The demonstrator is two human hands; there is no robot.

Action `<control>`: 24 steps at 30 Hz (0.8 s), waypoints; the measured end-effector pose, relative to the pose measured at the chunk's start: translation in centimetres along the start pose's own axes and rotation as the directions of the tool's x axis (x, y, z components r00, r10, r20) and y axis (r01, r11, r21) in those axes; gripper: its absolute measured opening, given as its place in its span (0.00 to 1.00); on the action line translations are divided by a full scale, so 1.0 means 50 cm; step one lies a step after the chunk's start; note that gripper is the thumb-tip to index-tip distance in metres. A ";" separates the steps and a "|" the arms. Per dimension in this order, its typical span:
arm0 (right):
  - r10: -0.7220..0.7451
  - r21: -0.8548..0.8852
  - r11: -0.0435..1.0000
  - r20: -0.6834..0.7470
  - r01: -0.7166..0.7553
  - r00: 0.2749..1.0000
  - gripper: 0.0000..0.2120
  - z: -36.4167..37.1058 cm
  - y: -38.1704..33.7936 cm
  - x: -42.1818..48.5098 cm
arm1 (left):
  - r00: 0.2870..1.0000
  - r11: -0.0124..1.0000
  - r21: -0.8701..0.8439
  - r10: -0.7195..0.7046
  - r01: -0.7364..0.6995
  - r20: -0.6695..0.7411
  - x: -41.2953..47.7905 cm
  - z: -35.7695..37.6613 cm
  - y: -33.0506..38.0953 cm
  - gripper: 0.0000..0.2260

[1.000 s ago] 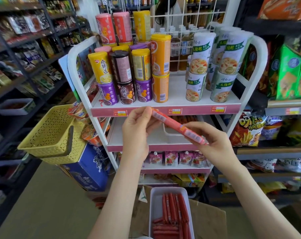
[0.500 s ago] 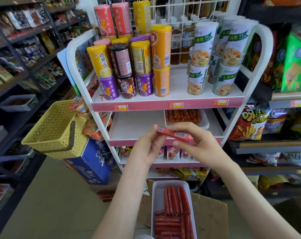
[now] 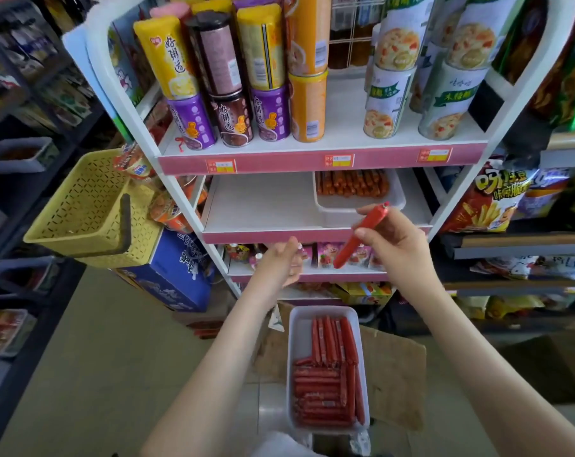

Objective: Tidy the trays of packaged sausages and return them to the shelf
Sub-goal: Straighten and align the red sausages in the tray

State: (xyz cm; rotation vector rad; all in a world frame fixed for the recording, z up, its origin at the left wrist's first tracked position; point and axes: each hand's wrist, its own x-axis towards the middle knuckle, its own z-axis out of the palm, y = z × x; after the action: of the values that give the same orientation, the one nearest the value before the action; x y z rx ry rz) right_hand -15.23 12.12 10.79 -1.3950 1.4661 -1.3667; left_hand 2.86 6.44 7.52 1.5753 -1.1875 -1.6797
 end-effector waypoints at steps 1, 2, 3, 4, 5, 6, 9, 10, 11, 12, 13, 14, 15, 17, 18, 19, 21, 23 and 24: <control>0.088 -0.022 0.996 0.004 -0.088 0.996 0.12 -0.004 0.031 0.002 | 0.998 0.965 0.261 0.042 -0.026 -0.055 0.016 -0.012 -0.033 0.15; 0.181 -0.053 0.982 0.013 -0.180 0.983 0.13 -0.007 0.066 0.001 | 0.992 0.871 0.491 0.086 -0.029 -0.094 0.030 -0.026 -0.072 0.14; 0.269 -0.094 0.959 0.021 -0.266 0.963 0.16 -0.009 0.105 -0.004 | 0.986 0.770 0.638 0.120 -0.017 -0.119 0.042 -0.039 -0.113 0.13; 0.347 -0.139 0.930 0.029 -0.340 0.937 0.18 -0.008 0.146 -0.012 | 0.977 0.680 0.733 0.161 -0.007 -0.139 0.056 -0.051 -0.156 0.11; 0.418 -0.177 0.897 0.035 -0.406 0.908 0.19 -0.004 0.186 -0.023 | 0.965 0.579 0.815 0.212 0.005 -0.156 0.070 -0.059 -0.203 0.11; 0.490 -0.212 0.856 0.042 -0.471 0.871 0.19 0.002 0.230 -0.037 | 0.958 0.455 0.891 0.251 0.011 -0.140 0.087 -0.063 -0.247 0.12; 0.637 -0.296 0.751 0.086 -0.591 0.766 0.18 0.039 0.385 -0.074 | 0.976 0.106 0.990 0.208 -0.096 0.072 0.144 -0.049 -0.368 0.15; 0.674 -0.331 0.716 0.100 -0.614 0.732 0.18 0.056 0.443 -0.084 | 0.977 0.042 0.989 0.164 -0.145 0.136 0.162 -0.039 -0.405 0.15; 0.708 -0.371 0.680 0.109 -0.633 0.697 0.17 0.072 0.497 -0.095 | 0.974 -0.004 0.981 0.123 -0.192 0.191 0.177 -0.027 -0.443 0.16; 0.727 -0.397 0.657 0.113 -0.641 0.677 0.17 0.091 0.550 -0.103 | 0.959 -0.079 0.963 0.104 -0.258 0.265 0.195 -0.017 -0.491 0.16; 0.734 -0.407 0.649 0.114 -0.642 0.670 0.16 0.108 0.601 -0.109 | 0.948 -0.123 0.945 0.066 -0.302 0.311 0.213 -0.011 -0.536 0.15; 0.732 -0.420 0.648 0.114 -0.635 0.672 0.15 0.124 0.647 -0.111 | 0.940 -0.155 0.932 0.054 -0.326 0.338 0.230 -0.003 -0.585 0.17; 0.727 -0.440 0.647 0.108 -0.623 0.678 0.15 0.143 0.688 -0.108 | 0.937 -0.168 0.929 0.066 -0.330 0.344 0.247 0.004 -0.632 0.19; 0.713 -0.494 0.630 0.062 -0.599 0.698 0.16 0.178 0.769 -0.100 | 0.927 -0.200 0.914 0.062 -0.352 0.370 0.275 0.026 -0.691 0.21; 0.700 -0.527 0.622 0.042 -0.579 0.713 0.17 0.194 0.808 -0.095 | 0.925 -0.233 0.902 0.019 -0.364 0.378 0.291 0.038 -0.717 0.21; 0.688 -0.581 0.603 0.033 -0.546 0.725 0.20 0.209 0.845 -0.097 | 0.924 -0.279 0.886 -0.018 -0.371 0.382 0.305 0.051 -0.742 0.23; 0.663 -0.732 0.543 0.073 -0.411 0.745 0.24 0.233 0.892 -0.110 | 0.918 -0.369 0.842 -0.103 -0.393 0.384 0.324 0.078 -0.771 0.24; 0.628 -0.830 0.503 0.162 -0.239 0.761 0.27 0.250 0.913 -0.138 | 0.933 -0.431 0.829 -0.200 -0.357 0.297 0.339 0.094 -0.825 0.20; 0.608 -0.853 0.491 0.189 -0.178 0.771 0.29 0.254 0.916 -0.154 | 0.930 -0.439 0.835 -0.298 -0.332 0.213 0.341 0.098 -0.840 0.17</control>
State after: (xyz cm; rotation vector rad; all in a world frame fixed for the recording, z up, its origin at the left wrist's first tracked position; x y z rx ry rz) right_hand -12.93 10.78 -37.27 -1.5638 1.9746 0.0693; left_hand 2.67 12.43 -37.70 1.7787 -3.6190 -0.1760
